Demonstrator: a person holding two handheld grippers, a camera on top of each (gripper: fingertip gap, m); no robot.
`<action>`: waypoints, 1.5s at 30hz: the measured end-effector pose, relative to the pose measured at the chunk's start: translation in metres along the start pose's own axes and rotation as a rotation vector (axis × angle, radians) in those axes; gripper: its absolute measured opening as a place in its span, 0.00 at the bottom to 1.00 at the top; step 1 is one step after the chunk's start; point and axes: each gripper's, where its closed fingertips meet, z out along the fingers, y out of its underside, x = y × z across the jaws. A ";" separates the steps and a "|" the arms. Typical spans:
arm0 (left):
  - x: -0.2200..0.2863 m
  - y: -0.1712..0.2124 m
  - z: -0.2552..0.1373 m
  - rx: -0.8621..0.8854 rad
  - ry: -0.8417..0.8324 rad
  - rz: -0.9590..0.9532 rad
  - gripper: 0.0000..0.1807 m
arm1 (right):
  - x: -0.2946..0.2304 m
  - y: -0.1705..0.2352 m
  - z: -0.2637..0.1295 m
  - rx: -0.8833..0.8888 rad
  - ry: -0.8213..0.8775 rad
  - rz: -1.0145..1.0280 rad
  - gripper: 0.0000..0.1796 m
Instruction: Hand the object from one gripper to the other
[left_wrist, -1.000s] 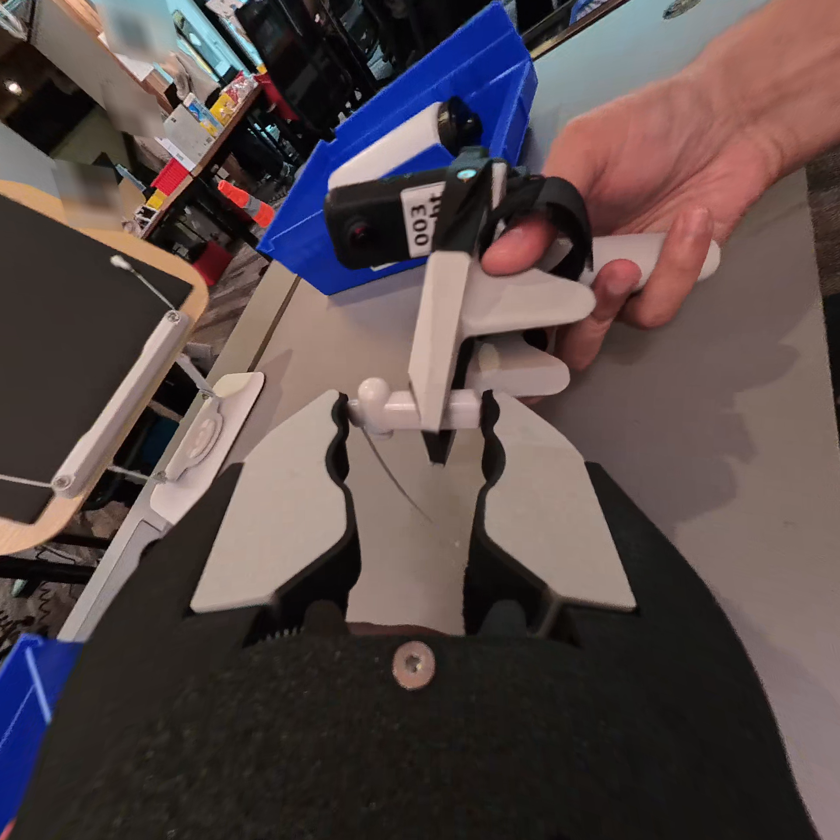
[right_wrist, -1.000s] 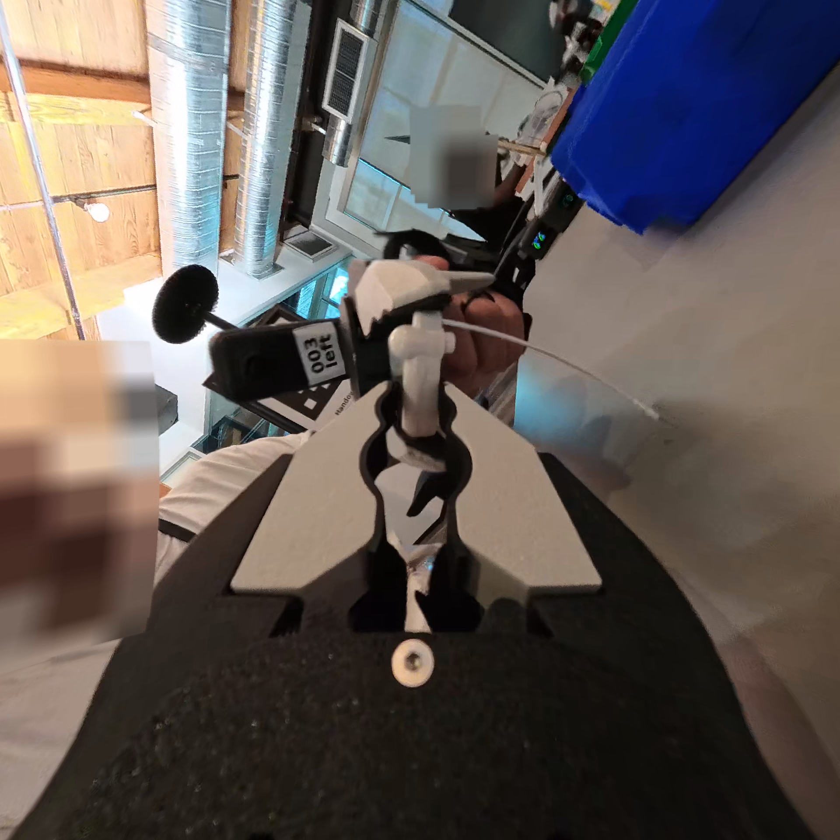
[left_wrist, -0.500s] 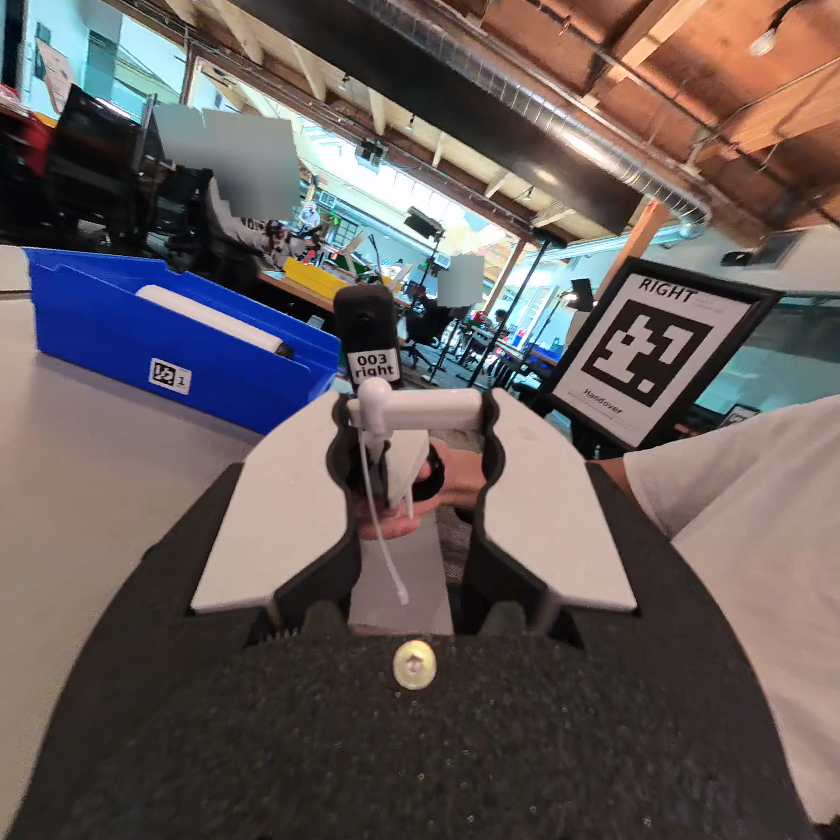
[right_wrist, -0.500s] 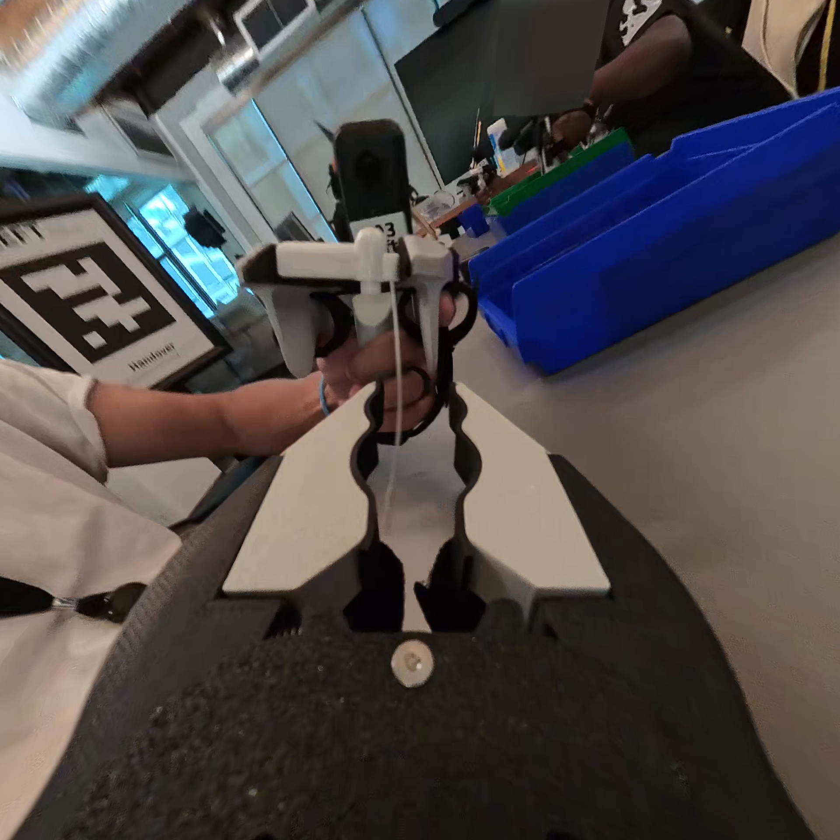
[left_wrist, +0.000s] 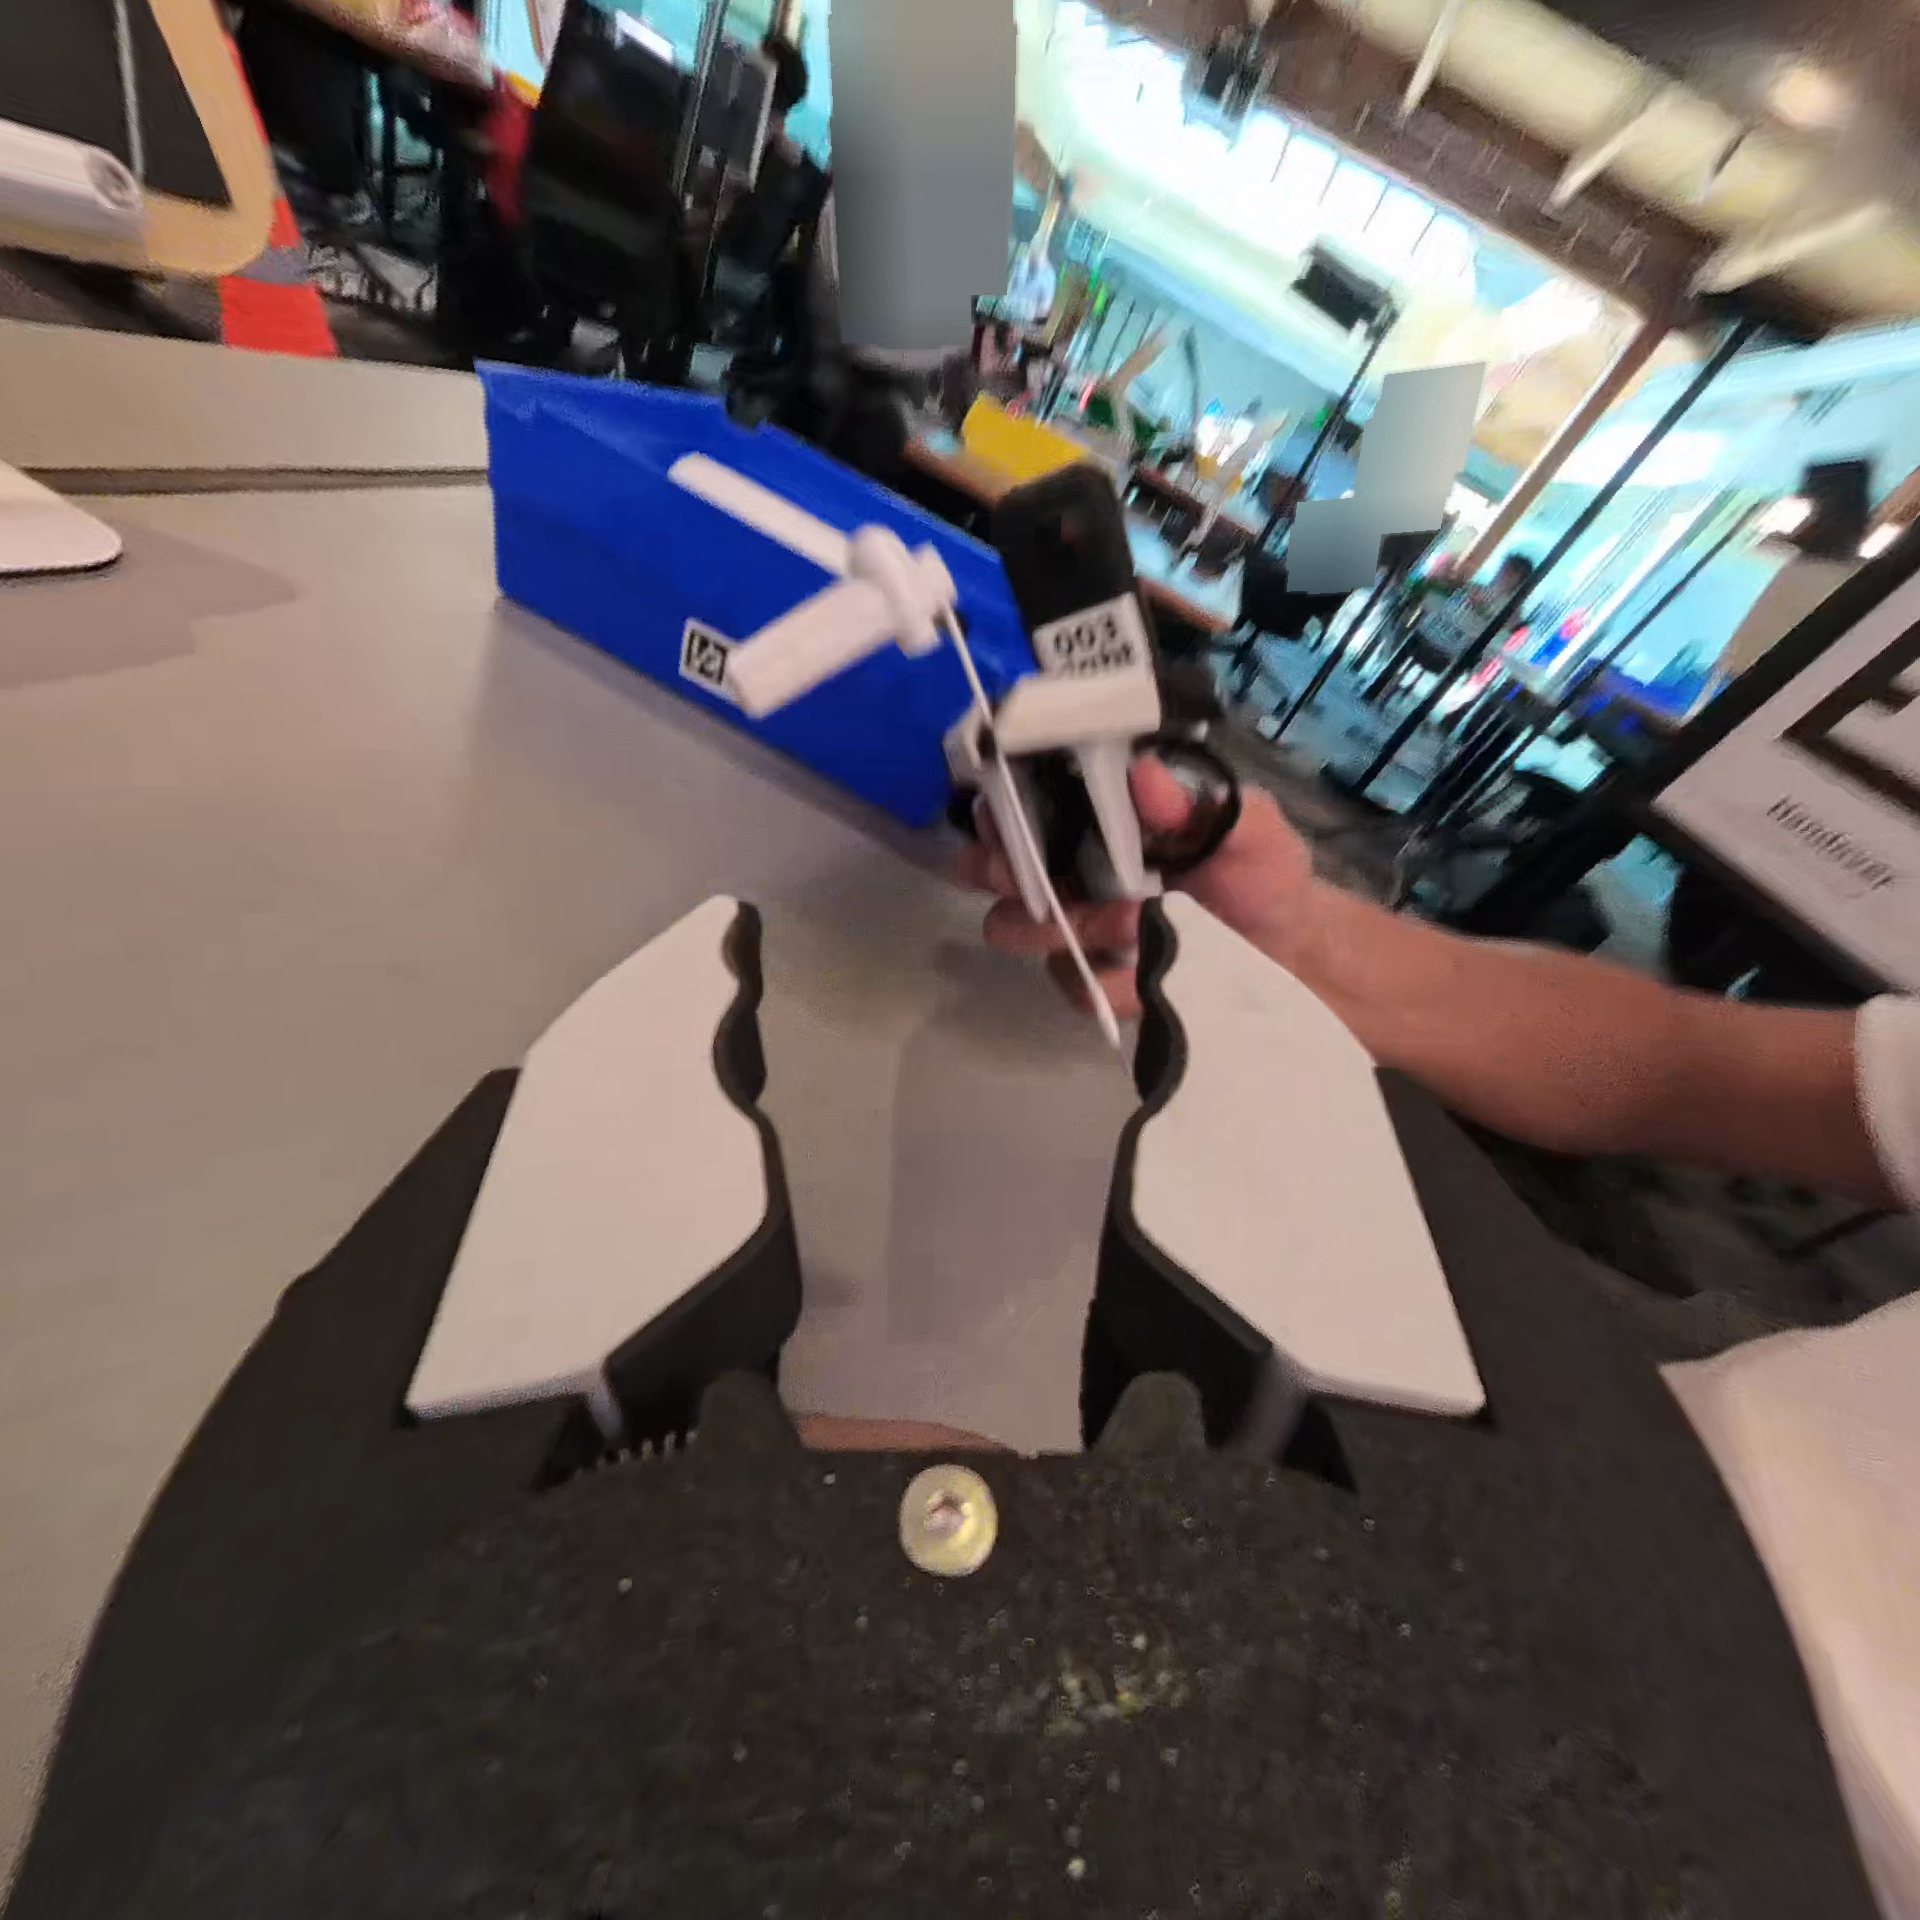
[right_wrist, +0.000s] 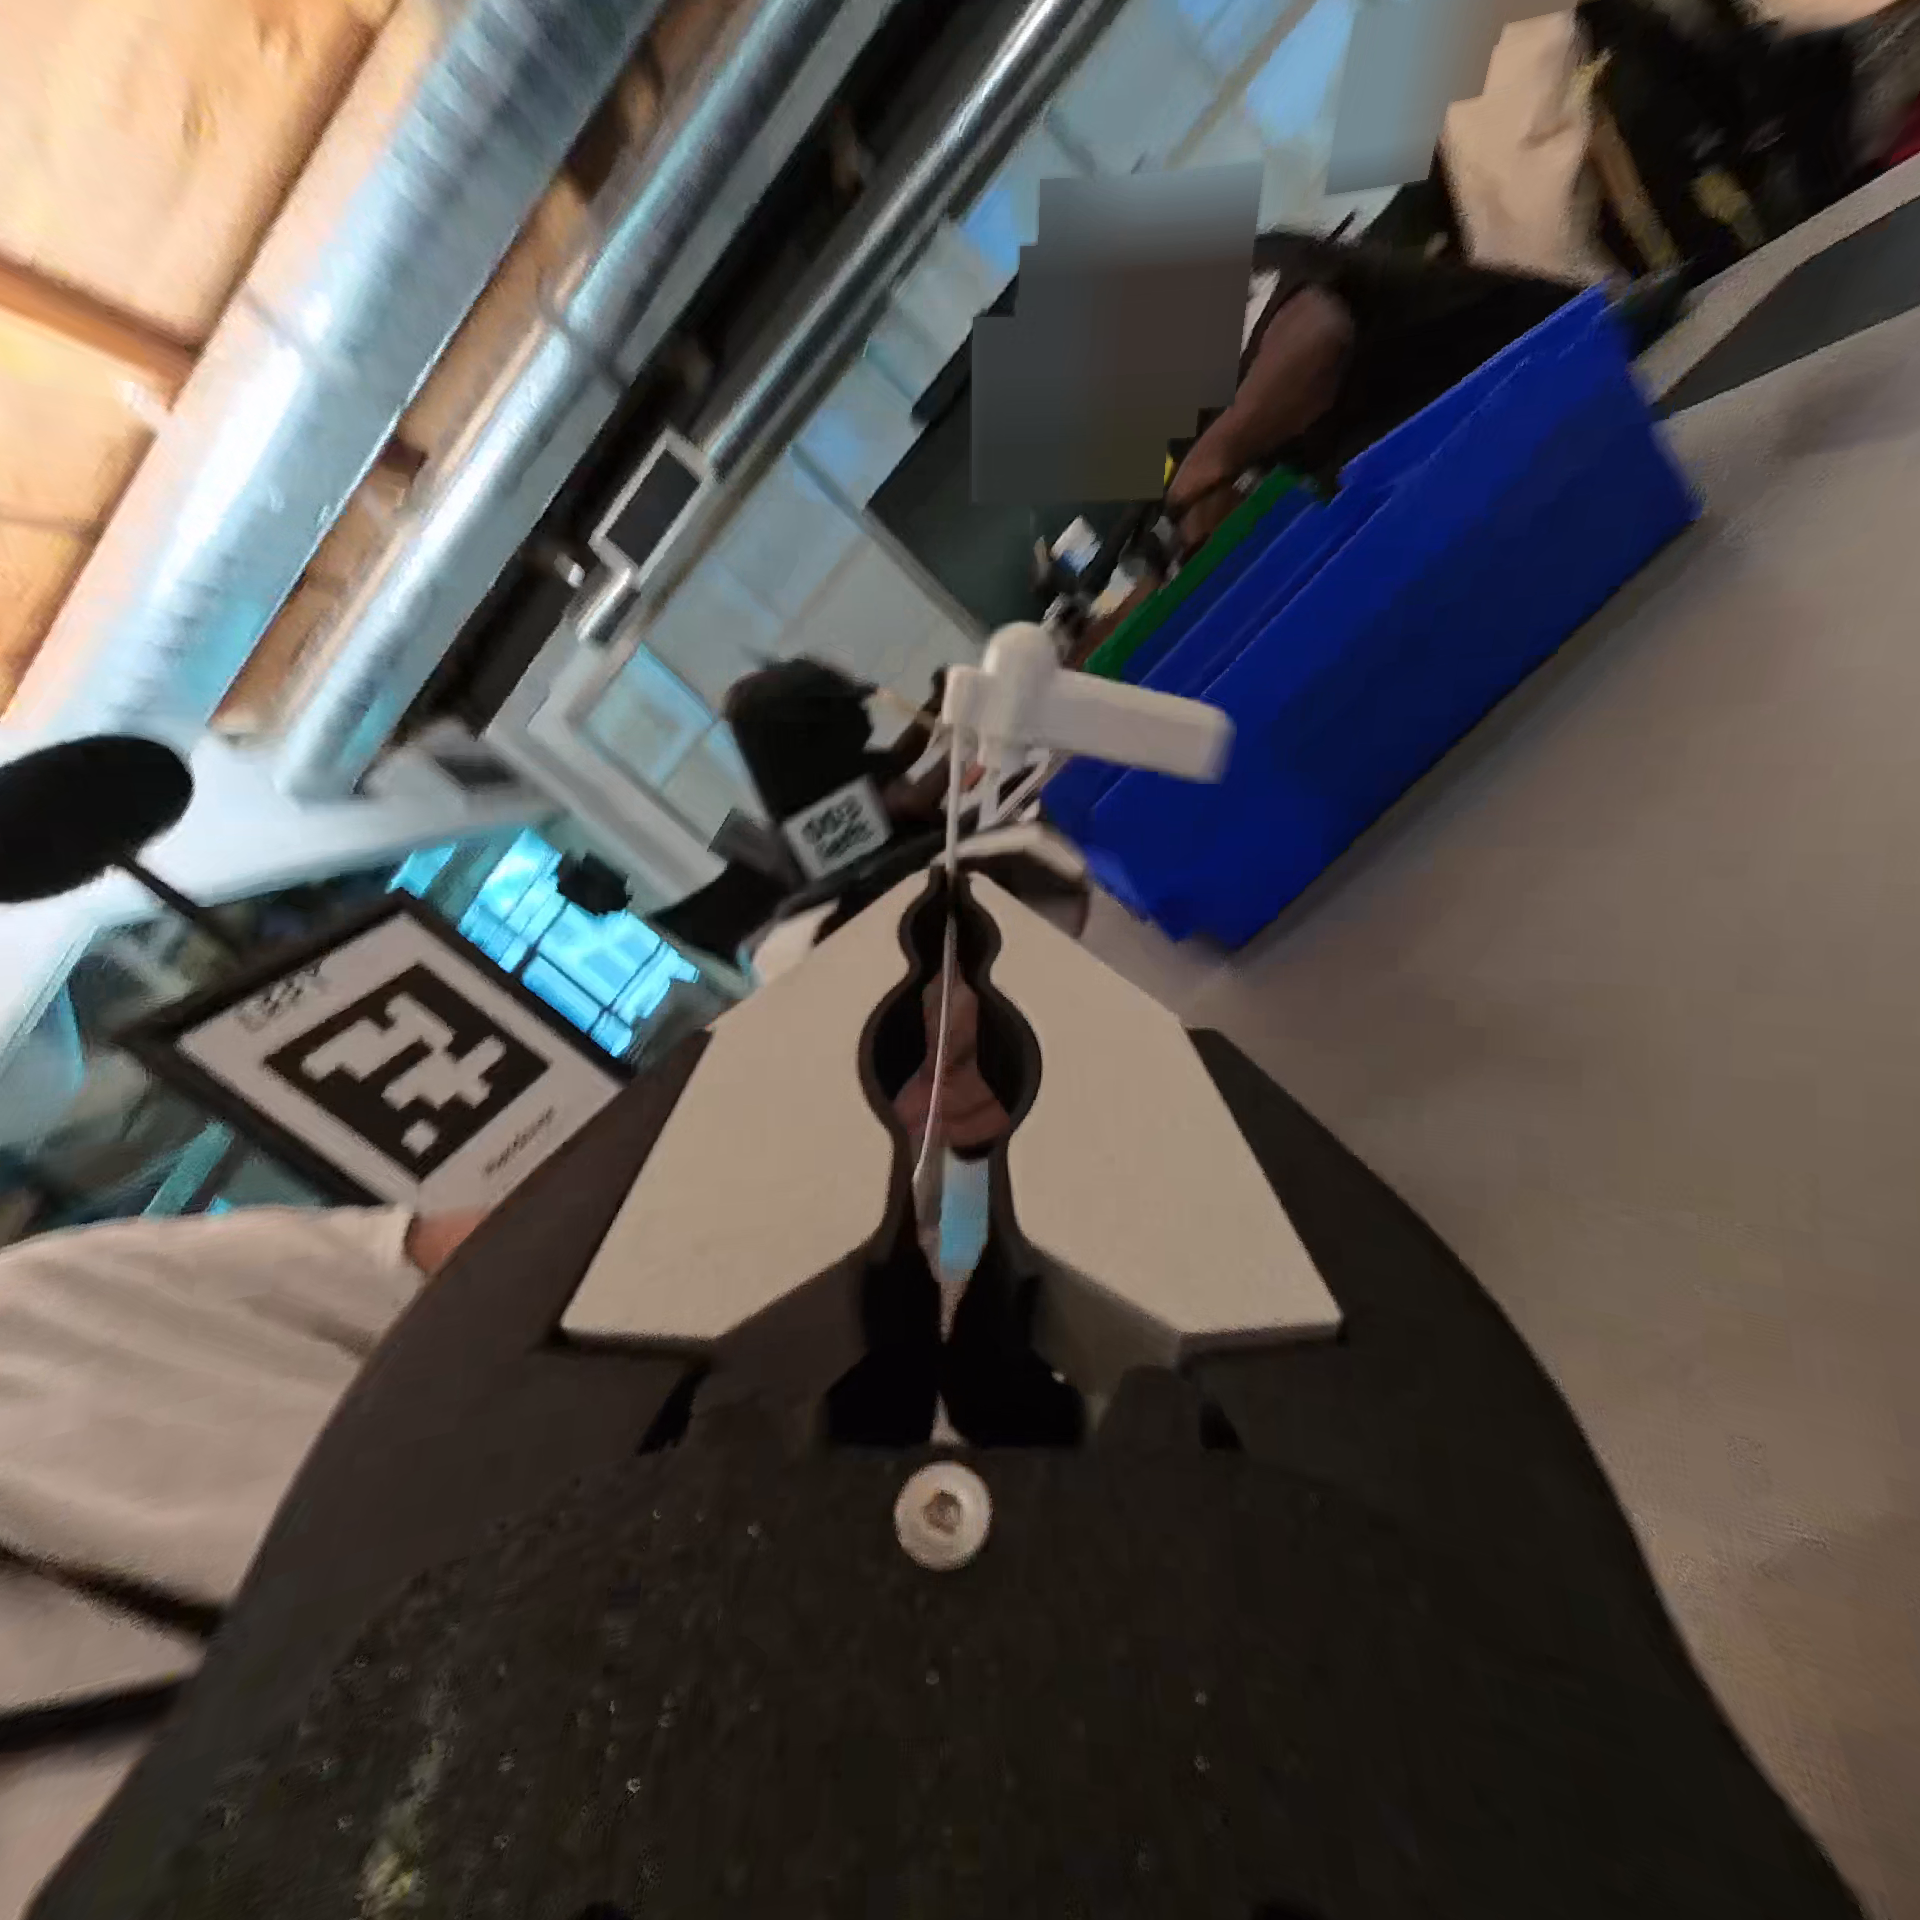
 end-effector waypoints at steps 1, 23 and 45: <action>0.002 0.008 0.005 -0.041 -0.013 0.026 0.36 | 0.005 -0.007 -0.005 0.045 0.033 -0.006 0.00; -0.008 0.020 0.004 -0.173 -0.093 0.113 0.01 | 0.019 -0.007 -0.019 -0.108 0.285 -0.481 0.24; 0.023 0.023 0.007 -0.238 0.067 0.014 0.01 | 0.051 -0.007 -0.029 -0.555 1.025 -2.010 0.31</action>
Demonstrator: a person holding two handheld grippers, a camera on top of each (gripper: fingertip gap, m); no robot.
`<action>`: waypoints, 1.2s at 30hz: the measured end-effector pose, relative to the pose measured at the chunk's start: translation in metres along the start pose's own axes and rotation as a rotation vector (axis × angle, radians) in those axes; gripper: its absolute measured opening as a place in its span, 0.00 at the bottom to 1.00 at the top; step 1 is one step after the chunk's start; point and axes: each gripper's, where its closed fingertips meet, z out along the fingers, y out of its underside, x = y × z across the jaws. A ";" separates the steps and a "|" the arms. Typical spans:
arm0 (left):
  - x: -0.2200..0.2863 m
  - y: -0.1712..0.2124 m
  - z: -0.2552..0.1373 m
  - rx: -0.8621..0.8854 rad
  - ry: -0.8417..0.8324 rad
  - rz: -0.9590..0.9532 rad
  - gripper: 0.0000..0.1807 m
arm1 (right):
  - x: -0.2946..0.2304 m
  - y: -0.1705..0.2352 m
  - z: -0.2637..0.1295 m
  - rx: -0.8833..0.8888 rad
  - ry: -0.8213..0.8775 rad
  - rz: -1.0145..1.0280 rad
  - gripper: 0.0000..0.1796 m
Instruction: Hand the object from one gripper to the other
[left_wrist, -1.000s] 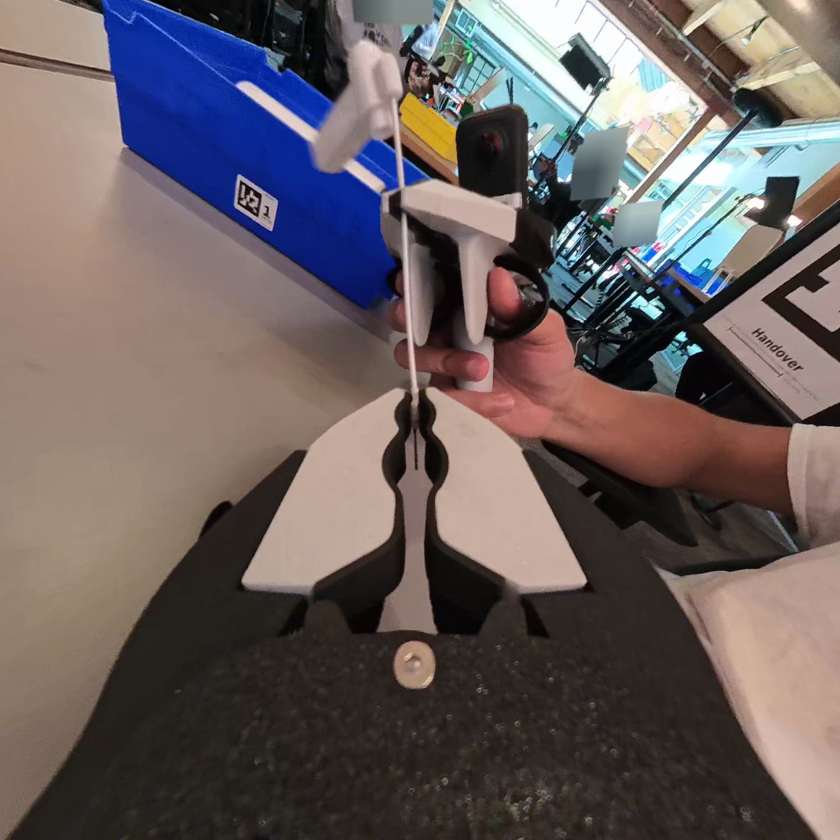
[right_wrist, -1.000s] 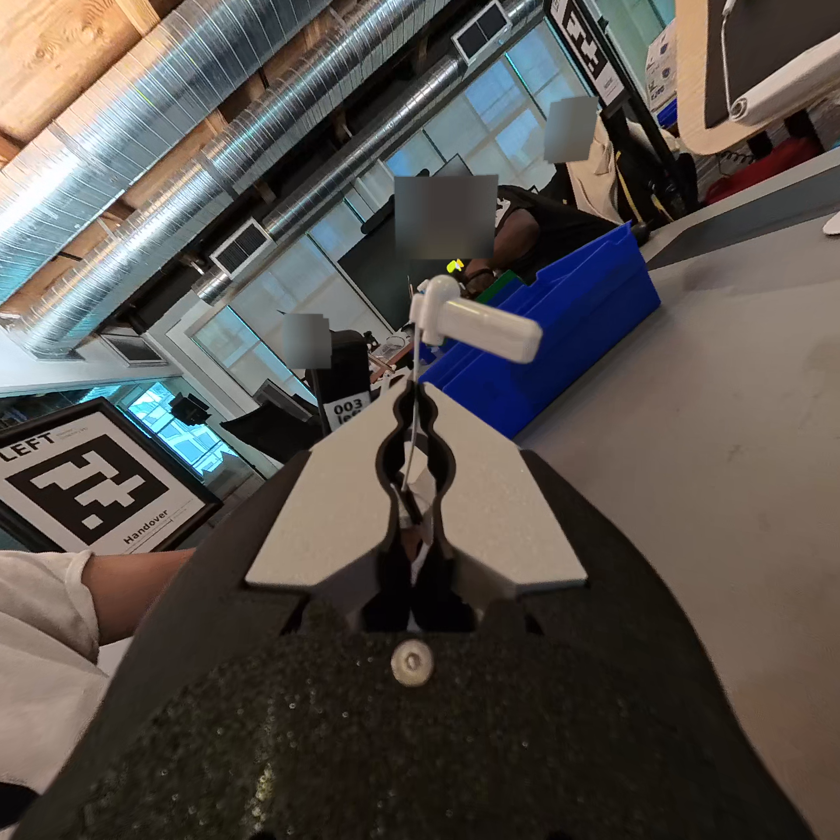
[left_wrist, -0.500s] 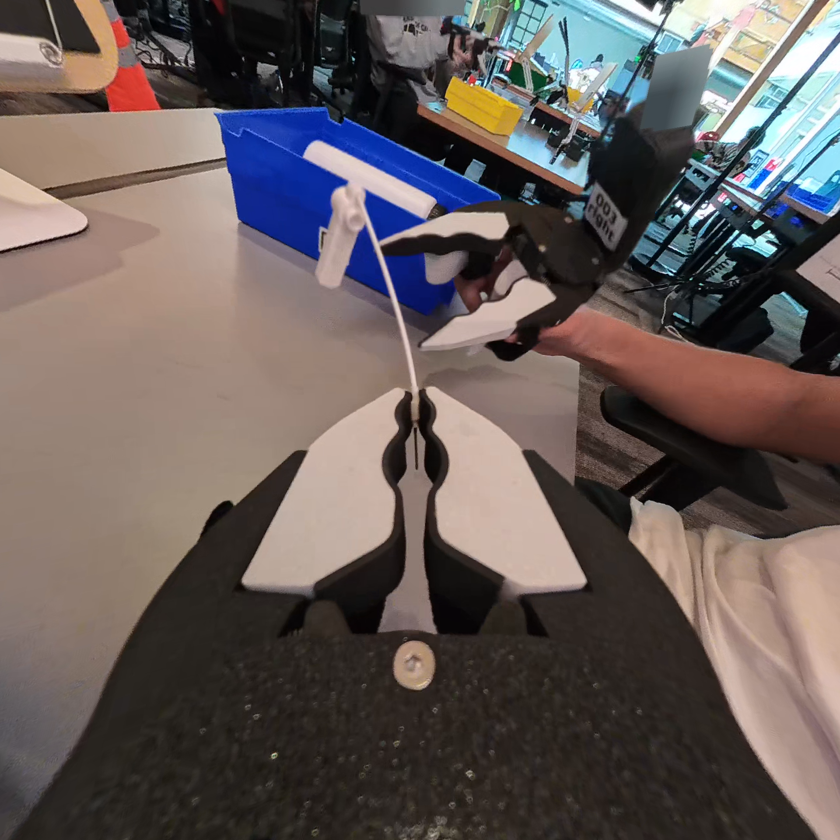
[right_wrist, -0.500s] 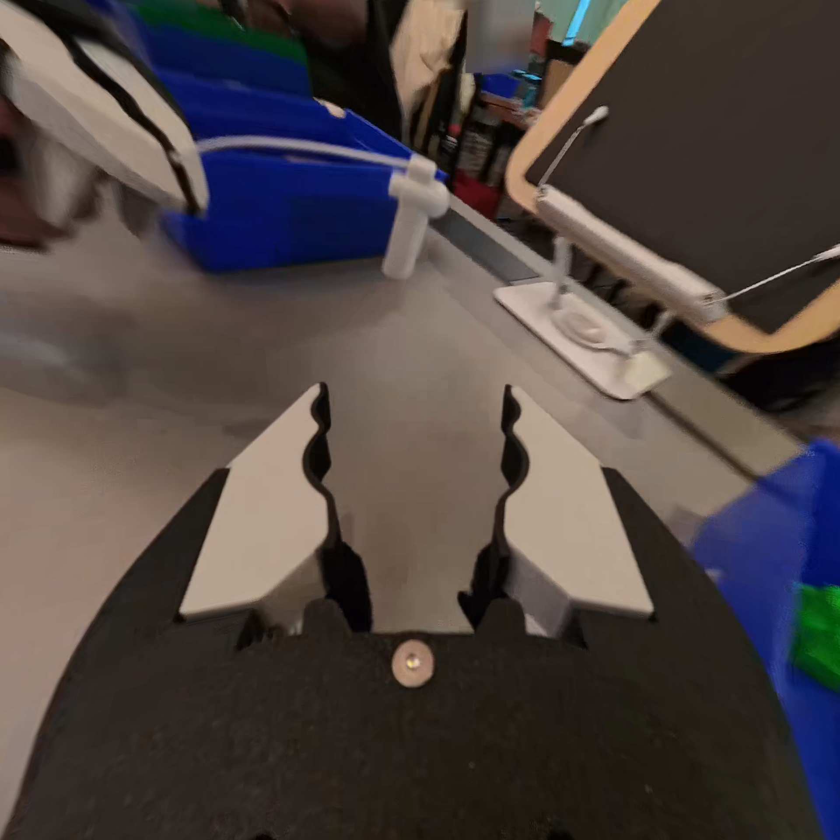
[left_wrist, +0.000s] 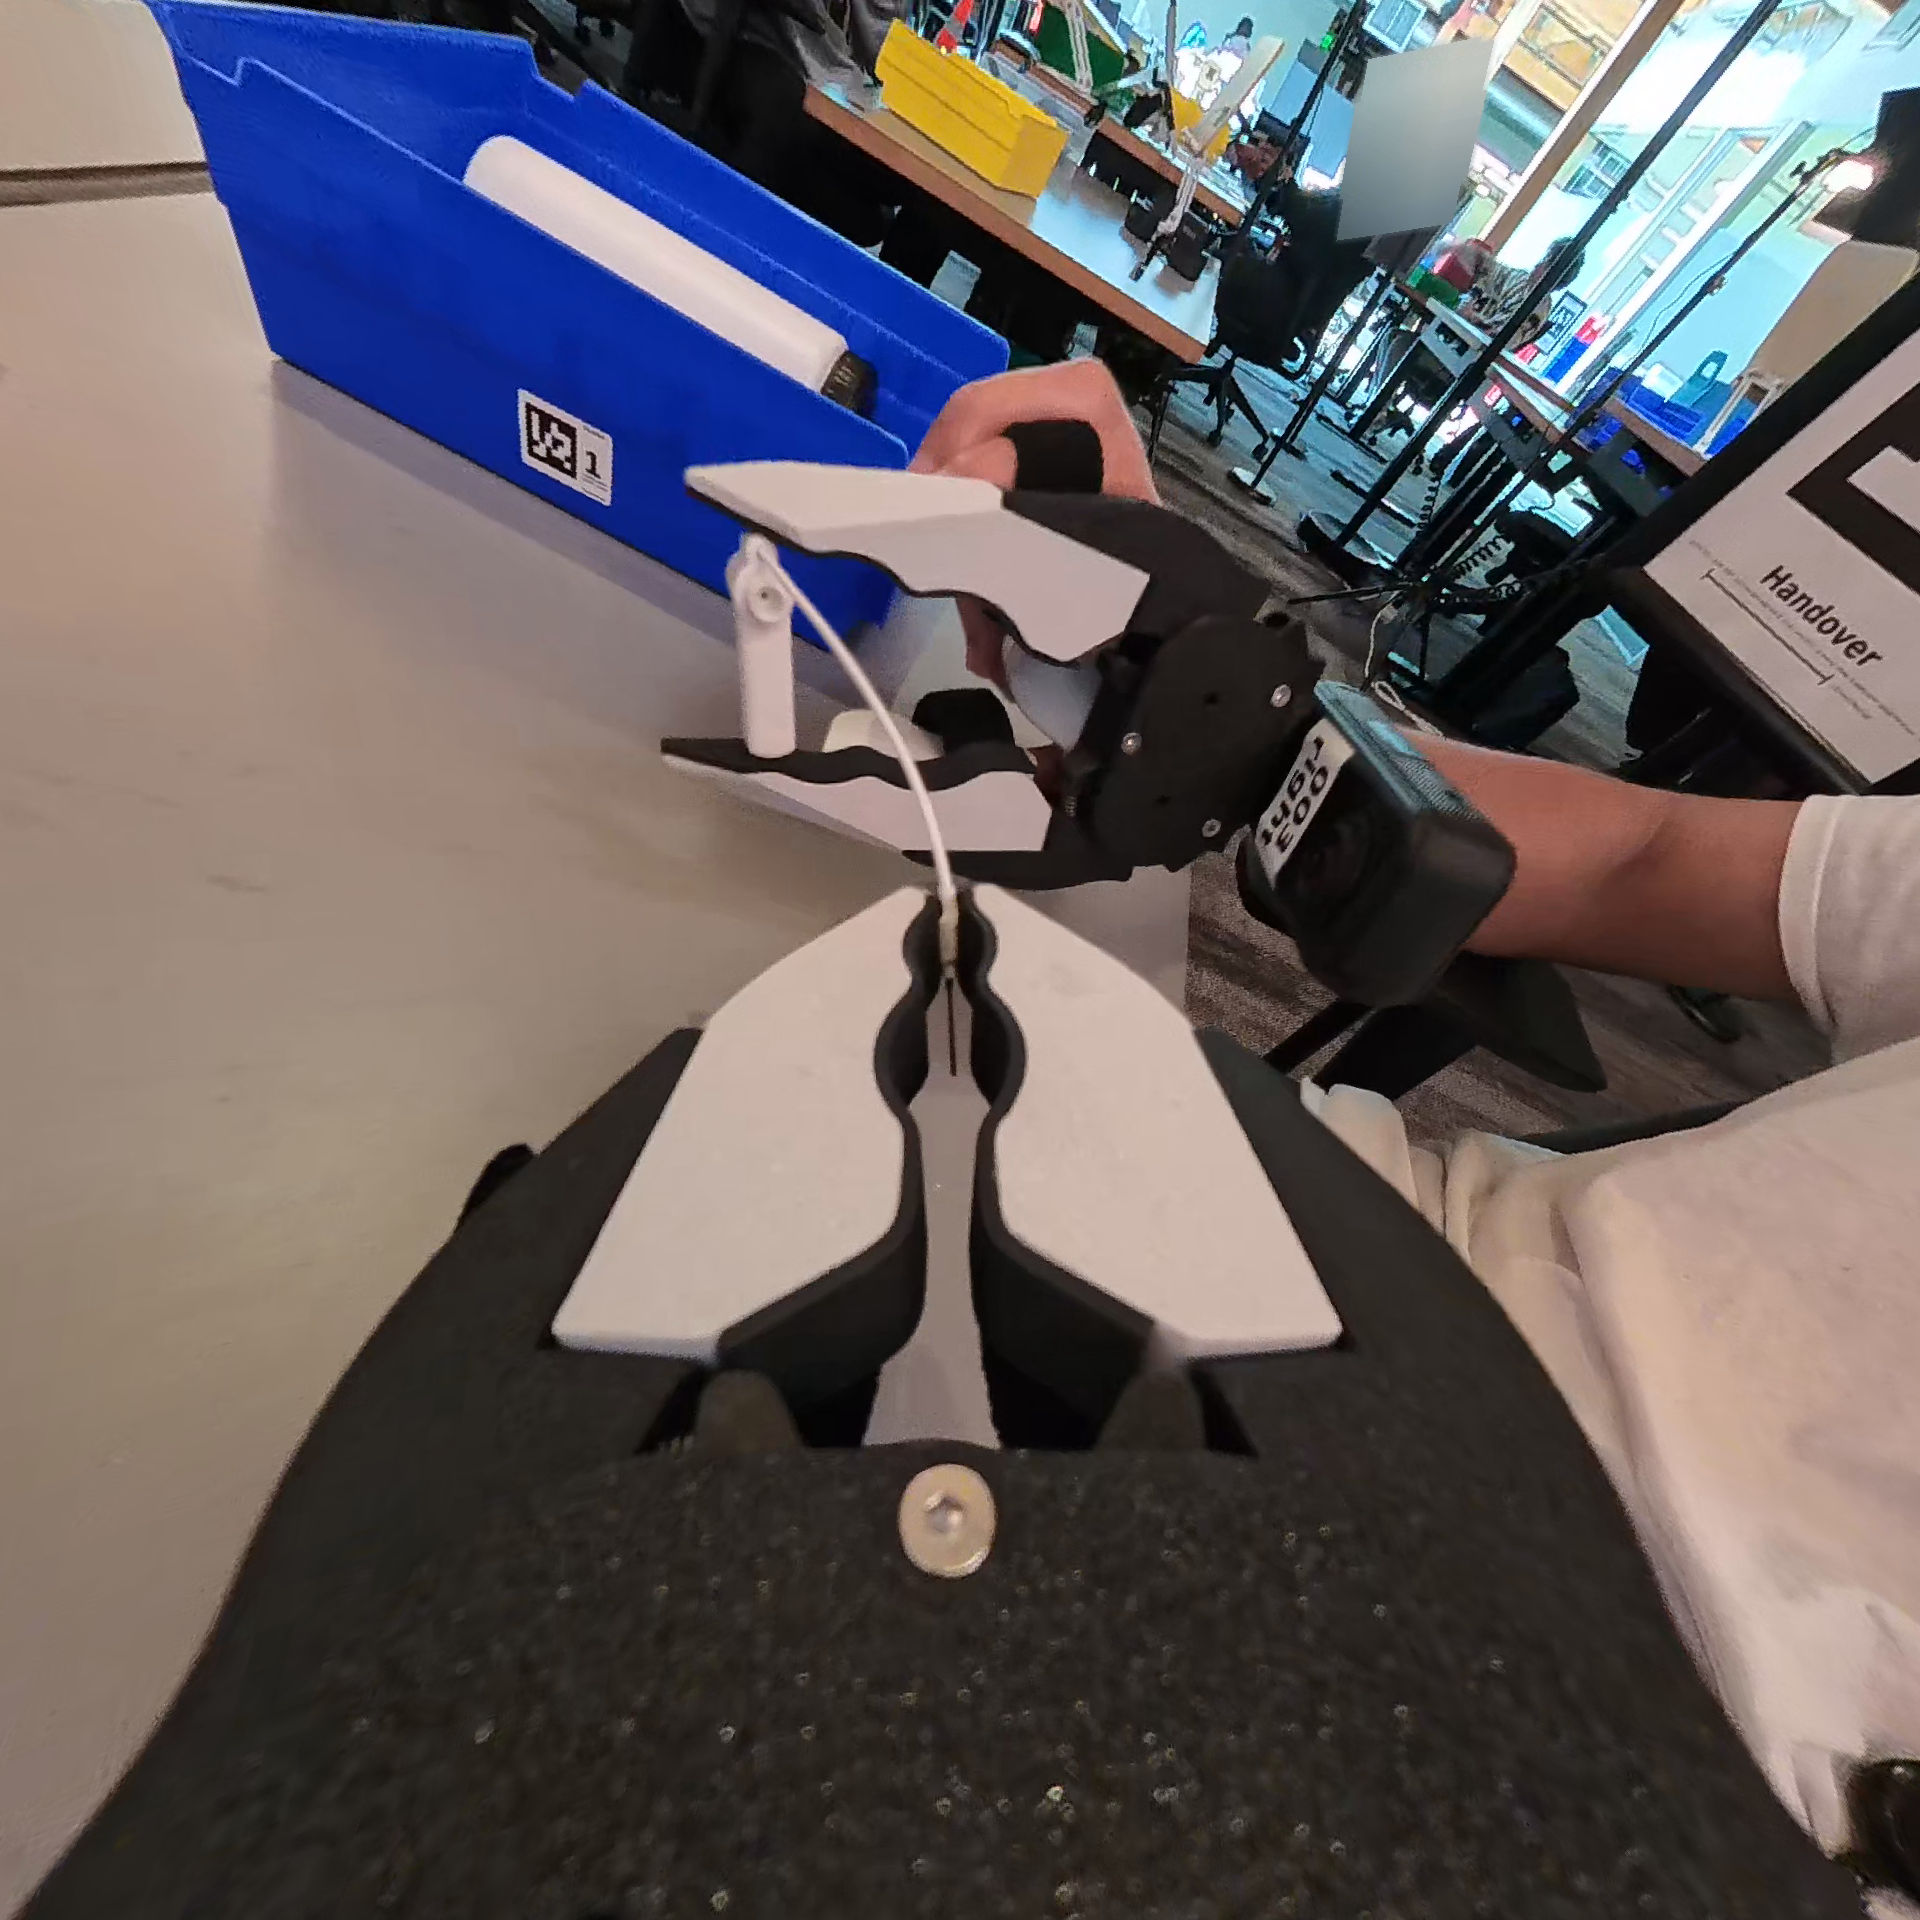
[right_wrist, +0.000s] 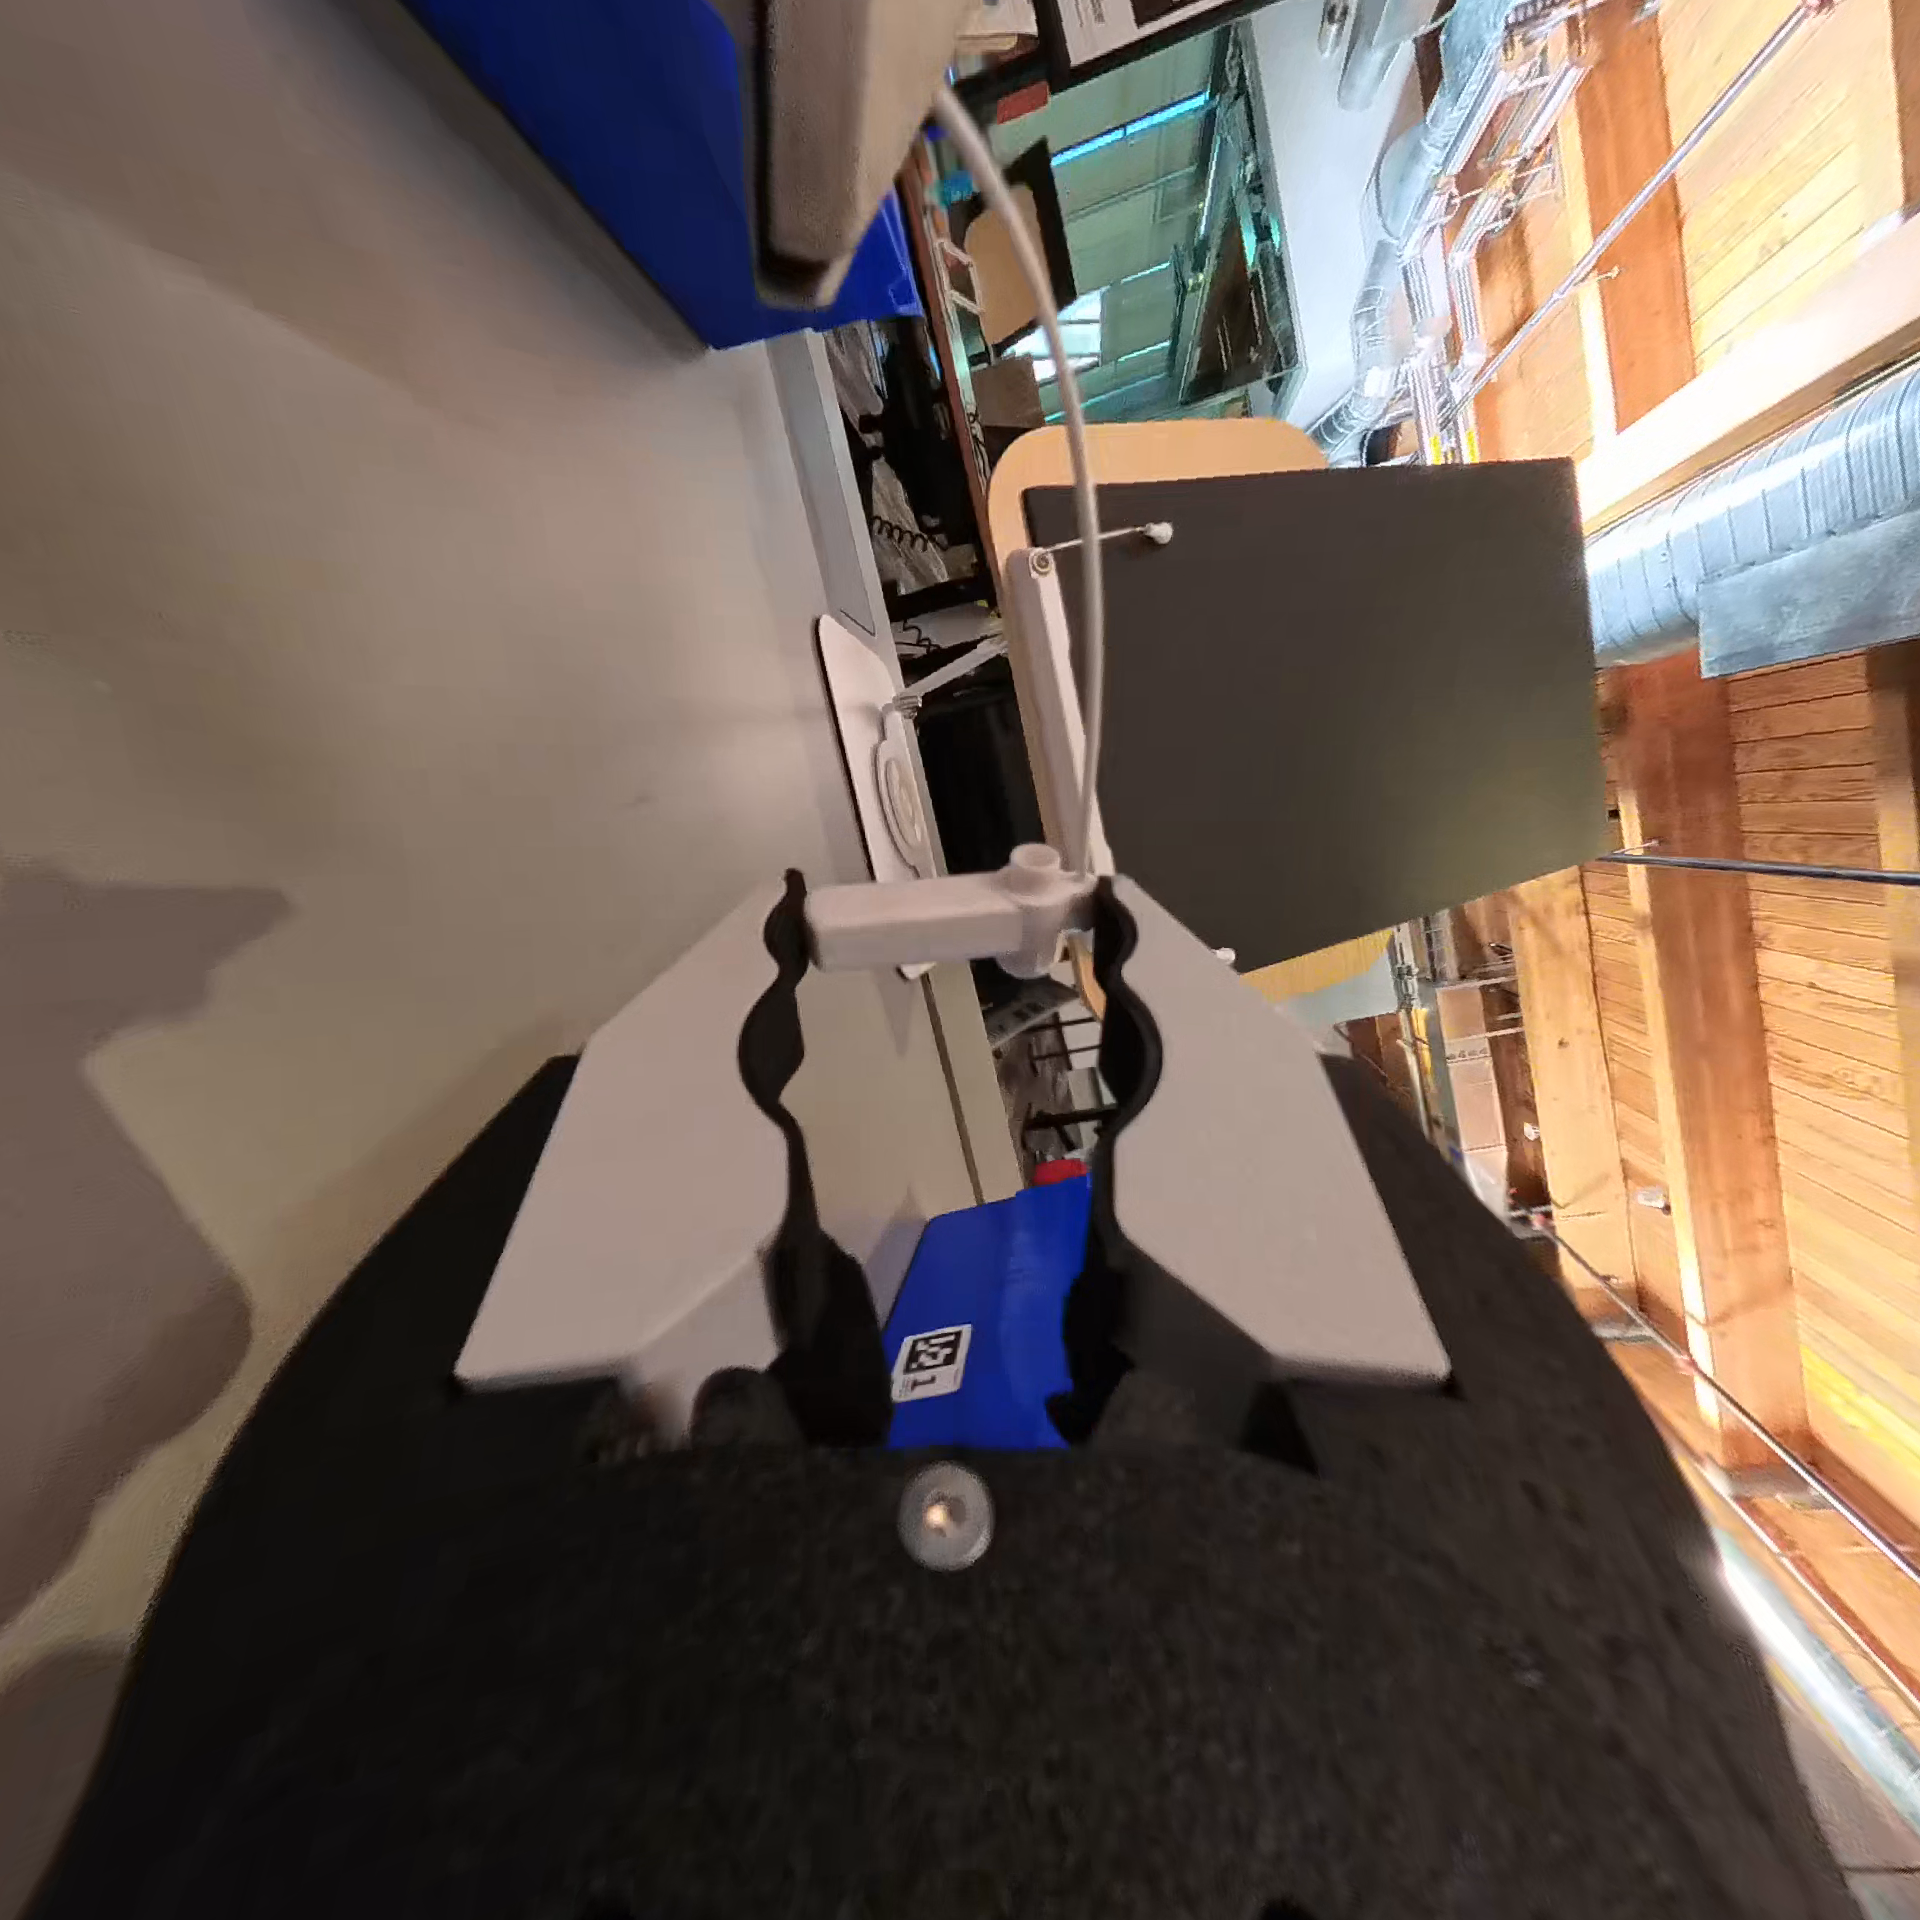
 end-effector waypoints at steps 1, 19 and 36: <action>-0.001 0.000 0.000 0.003 -0.002 -0.001 0.01 | 0.001 0.000 0.000 0.000 -0.003 0.008 0.31; 0.013 -0.012 -0.007 0.107 0.359 -0.382 0.31 | 0.002 -0.063 -0.036 0.418 -0.500 0.838 0.31; -0.052 0.012 -0.015 -0.061 -0.192 0.001 0.08 | -0.020 -0.077 -0.047 0.416 -0.695 0.995 0.35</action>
